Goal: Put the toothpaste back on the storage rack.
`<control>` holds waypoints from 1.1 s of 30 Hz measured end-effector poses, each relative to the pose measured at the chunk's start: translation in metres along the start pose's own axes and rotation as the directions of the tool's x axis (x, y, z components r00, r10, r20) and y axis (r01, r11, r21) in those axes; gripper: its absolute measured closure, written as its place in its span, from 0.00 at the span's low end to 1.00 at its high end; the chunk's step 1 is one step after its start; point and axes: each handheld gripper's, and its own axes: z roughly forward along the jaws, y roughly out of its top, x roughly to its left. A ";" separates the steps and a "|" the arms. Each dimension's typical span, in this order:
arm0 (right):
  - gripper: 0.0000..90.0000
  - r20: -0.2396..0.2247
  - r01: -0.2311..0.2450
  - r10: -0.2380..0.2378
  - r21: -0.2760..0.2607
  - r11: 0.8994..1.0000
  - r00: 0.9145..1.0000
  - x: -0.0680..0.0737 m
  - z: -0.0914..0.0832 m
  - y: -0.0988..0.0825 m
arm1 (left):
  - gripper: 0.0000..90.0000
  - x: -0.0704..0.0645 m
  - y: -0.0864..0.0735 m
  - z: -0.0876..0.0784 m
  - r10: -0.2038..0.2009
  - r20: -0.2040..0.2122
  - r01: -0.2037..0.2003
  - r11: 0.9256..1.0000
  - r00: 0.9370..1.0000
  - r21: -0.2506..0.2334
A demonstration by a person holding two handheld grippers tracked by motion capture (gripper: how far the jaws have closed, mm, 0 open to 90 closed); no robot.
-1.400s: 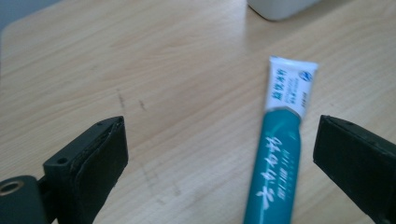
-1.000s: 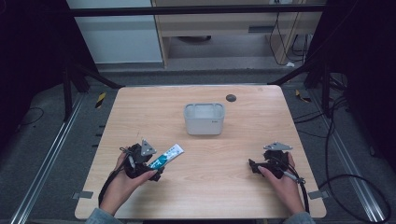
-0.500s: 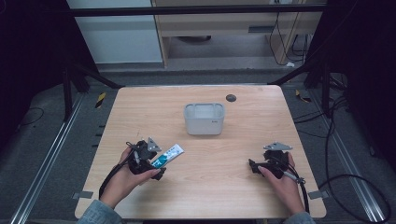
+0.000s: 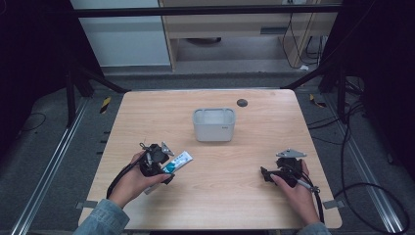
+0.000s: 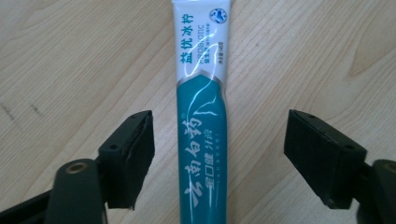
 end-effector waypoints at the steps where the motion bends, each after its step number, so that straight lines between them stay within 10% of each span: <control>1: 0.02 0.000 0.000 0.000 0.000 1.000 1.000 0.000 0.000 0.000 | 0.29 0.000 0.003 0.004 0.003 0.005 -0.003 1.000 1.000 0.012; 15: 0.02 0.001 0.004 -0.004 -0.001 1.000 1.000 0.000 0.000 0.000 | 0.52 0.018 0.011 0.031 -0.034 0.062 0.029 0.997 0.998 0.077; 33: 0.02 0.000 0.000 0.000 0.000 1.000 1.000 0.000 0.000 0.000 | 0.59 0.023 0.015 0.040 -0.056 0.081 0.048 0.994 0.995 0.098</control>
